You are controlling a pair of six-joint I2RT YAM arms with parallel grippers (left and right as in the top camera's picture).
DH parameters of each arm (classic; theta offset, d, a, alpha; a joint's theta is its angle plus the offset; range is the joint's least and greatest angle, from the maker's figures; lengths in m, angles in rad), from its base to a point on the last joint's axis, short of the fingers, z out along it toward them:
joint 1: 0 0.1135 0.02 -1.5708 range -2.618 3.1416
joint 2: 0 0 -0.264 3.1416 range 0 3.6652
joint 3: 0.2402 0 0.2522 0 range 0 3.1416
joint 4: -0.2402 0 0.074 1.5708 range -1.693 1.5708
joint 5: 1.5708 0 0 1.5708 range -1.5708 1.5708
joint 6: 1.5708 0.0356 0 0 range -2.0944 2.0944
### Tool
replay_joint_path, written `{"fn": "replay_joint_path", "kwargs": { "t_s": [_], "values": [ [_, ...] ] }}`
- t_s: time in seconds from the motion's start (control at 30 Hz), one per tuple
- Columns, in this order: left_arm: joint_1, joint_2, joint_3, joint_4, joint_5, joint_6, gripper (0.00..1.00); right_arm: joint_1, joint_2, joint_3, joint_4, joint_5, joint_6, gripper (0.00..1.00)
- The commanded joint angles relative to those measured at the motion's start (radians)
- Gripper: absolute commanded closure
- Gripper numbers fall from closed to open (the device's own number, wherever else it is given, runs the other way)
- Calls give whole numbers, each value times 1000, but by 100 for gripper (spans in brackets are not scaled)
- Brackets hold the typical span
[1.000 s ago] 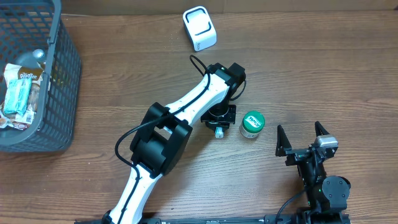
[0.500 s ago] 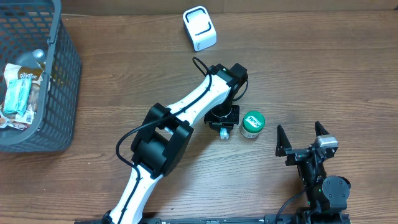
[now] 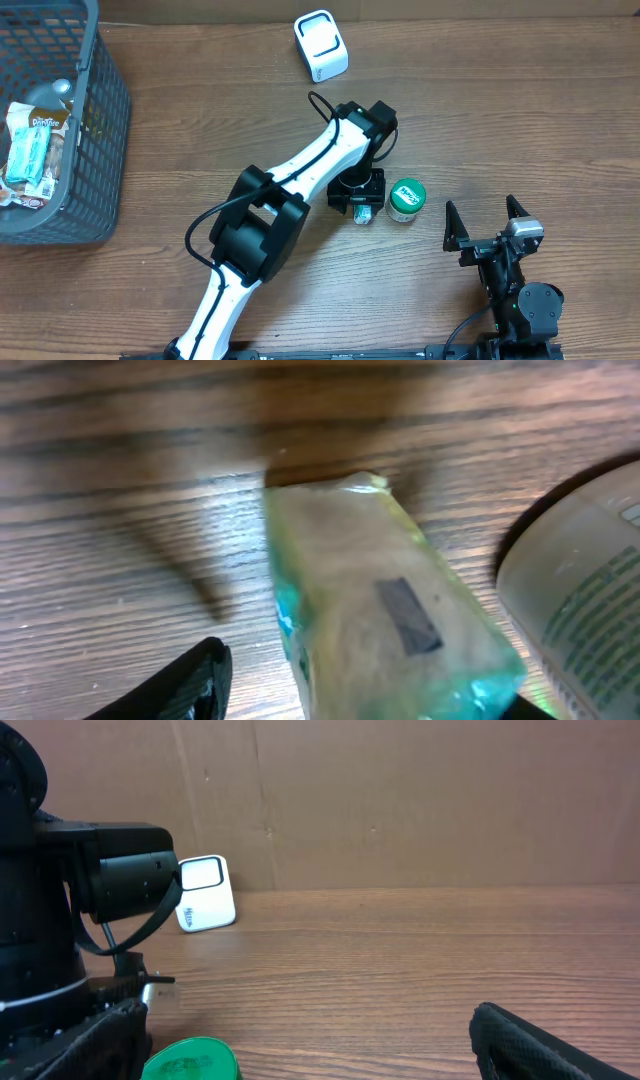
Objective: Scan the item barcode
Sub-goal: 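Hold the green packet upright beside the jar with the left gripper, then open the left gripper, release the packet and raise the arm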
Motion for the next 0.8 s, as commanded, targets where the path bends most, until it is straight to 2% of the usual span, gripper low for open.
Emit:
{"fn": "replay_joint_path", "kwargs": {
  "t_s": [0.0,0.27,0.43,0.47,0.5,0.63,0.77],
  "values": [
    [34,10,52,-1,11,7,37,-5,-8,-11,4,1,-4,0],
    [80,10,212,6,8,48,35,-5,-8,-11,4,1,-4,0],
    [121,10,367,5,2,55,27,-5,-8,-11,4,1,-4,0],
    [132,10,393,2,-14,55,22,-5,-8,-11,4,1,-4,0],
    [142,10,412,0,-34,55,0,-5,-8,-11,4,1,-4,0],
    [192,10,439,-2,-116,55,0,-5,-8,-11,4,1,-4,0],
    [228,11,438,-2,-129,55,1,-5,-8,-11,4,1,-4,0]
  ]
}}
